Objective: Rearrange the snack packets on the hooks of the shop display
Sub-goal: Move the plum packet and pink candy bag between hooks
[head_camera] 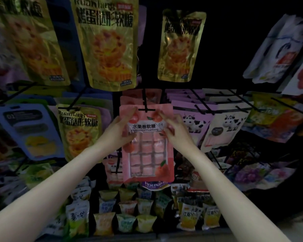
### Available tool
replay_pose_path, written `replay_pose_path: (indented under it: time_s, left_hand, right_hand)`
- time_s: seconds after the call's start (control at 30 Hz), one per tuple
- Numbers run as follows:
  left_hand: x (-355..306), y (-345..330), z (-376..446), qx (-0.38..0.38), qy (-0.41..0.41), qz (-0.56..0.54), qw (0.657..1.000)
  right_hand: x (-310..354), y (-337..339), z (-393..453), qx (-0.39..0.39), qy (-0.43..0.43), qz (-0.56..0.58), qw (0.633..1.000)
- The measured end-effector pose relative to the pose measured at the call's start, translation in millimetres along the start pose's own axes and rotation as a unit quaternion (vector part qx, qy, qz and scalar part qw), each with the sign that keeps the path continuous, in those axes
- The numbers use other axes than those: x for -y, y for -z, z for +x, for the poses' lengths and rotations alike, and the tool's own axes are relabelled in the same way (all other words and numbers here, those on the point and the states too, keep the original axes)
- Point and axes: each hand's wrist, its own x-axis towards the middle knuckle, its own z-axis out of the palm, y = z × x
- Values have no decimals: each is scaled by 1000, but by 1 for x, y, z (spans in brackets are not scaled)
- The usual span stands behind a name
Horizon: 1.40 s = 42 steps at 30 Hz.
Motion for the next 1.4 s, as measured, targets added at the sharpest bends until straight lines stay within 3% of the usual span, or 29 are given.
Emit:
replay_pose_path:
  time_s: [0.37,0.5,0.67,0.8,1.0,1.2,1.27,1.4]
  left_hand:
    - [-4,1,-3,2,21,20,1000]
    - [-16,-2,-2,10,41,155,987]
    - [-16,-12,3,-61,-72,288,953]
    - [-8,-18,3,-21,-157,355,921]
    - [-12,-26,17,-4,-138,295,946]
    - [4,-24,15,40,-21,274,961]
    - [13,-12,2,1,-43,258,965]
    - [29,17,-36,-99,-46,240,965]
  right_hand:
    - [1,2,9,12,0,2,1000]
    - [4,5,5,17,-9,67,998]
    - [0,0,4,24,-42,108,993]
    - [-1,-1,2,31,-35,107,993]
    - [4,-2,7,4,0,44,999]
    - [-2,-13,21,17,-20,-67,997]
    - [2,-17,21,-29,-5,-93,995]
    - [23,-10,3,-188,52,-5,981]
